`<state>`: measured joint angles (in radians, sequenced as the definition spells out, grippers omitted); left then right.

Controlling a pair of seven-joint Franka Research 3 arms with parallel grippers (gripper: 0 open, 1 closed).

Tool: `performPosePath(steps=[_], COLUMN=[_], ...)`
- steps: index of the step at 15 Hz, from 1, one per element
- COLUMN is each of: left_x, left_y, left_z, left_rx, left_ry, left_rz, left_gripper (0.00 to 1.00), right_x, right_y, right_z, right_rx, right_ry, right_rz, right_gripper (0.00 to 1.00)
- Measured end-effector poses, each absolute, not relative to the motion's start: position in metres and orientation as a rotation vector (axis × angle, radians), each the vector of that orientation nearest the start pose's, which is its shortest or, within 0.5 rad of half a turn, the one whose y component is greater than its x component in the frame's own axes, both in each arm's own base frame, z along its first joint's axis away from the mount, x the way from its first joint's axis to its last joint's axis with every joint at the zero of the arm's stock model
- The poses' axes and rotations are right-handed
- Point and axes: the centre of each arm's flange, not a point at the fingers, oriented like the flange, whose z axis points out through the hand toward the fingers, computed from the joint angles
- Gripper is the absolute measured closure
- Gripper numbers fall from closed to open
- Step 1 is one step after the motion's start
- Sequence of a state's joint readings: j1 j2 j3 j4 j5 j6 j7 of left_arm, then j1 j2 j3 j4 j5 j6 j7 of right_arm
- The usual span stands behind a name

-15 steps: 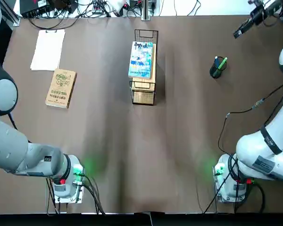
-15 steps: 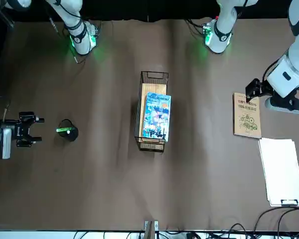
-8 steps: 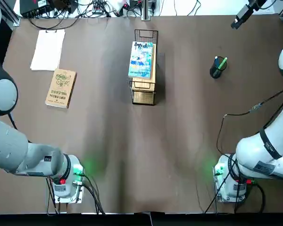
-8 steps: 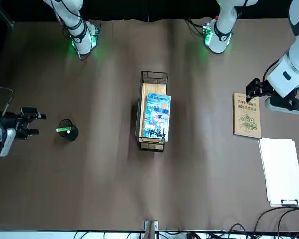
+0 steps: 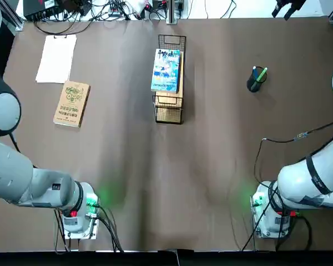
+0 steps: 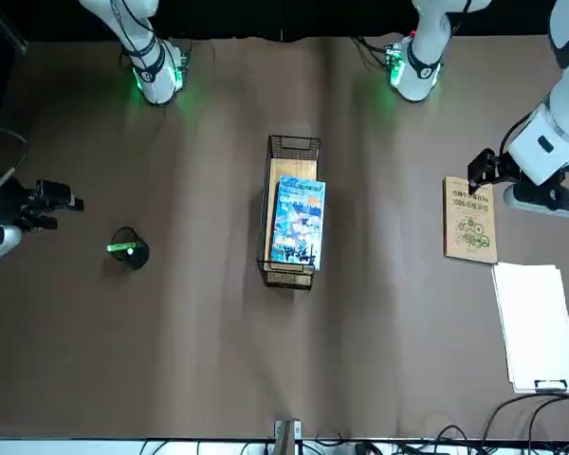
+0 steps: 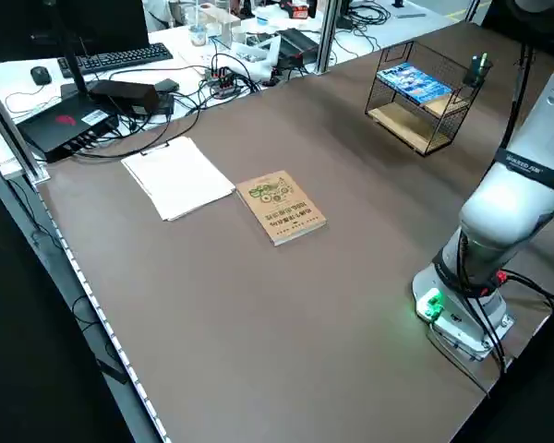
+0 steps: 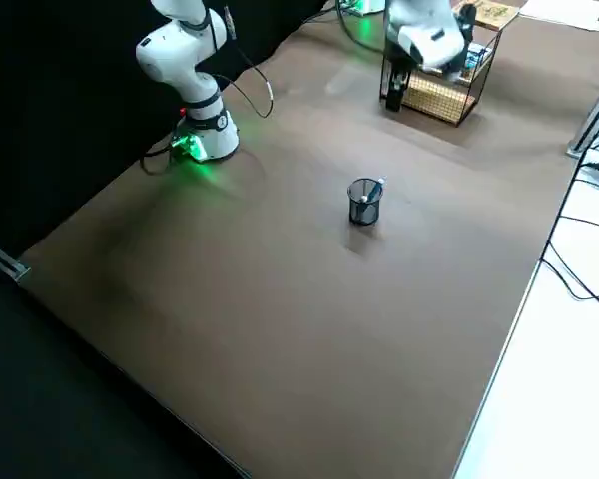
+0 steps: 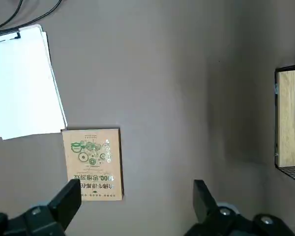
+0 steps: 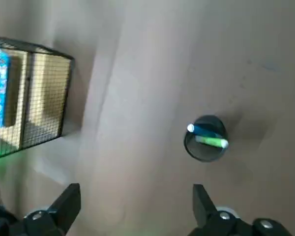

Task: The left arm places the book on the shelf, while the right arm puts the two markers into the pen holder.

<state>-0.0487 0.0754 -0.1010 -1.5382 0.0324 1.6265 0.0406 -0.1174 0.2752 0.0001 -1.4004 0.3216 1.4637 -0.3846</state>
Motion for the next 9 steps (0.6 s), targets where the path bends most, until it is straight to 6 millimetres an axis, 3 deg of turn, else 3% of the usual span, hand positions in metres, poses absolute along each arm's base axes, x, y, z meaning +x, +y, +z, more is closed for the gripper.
performPosePath(steps=[1,4,7,9], left_x=[0.577,0.577,0.577,0.577], left_y=[-0.081,-0.081,-0.081,-0.081], left_z=[0.602,0.602,0.603,0.603], left_rx=[-3.103,-3.103,-3.103,-3.103], left_ry=[0.298,0.303,0.303,0.304], left_rz=[-0.023,-0.023,-0.024,-0.026], left_gripper=[0.0,0.0,0.0,0.0], right_x=[0.612,0.594,0.572,0.557], right_y=[-0.013,0.018,0.019,0.022], right_z=[0.559,0.586,0.618,0.629], right_rx=[-2.839,-2.898,-2.924,-2.992], right_ry=[-0.301,-0.279,-0.287,-0.286], right_rz=[0.194,0.214,0.19,0.19], right_gripper=[0.0,0.0,0.0,0.0])
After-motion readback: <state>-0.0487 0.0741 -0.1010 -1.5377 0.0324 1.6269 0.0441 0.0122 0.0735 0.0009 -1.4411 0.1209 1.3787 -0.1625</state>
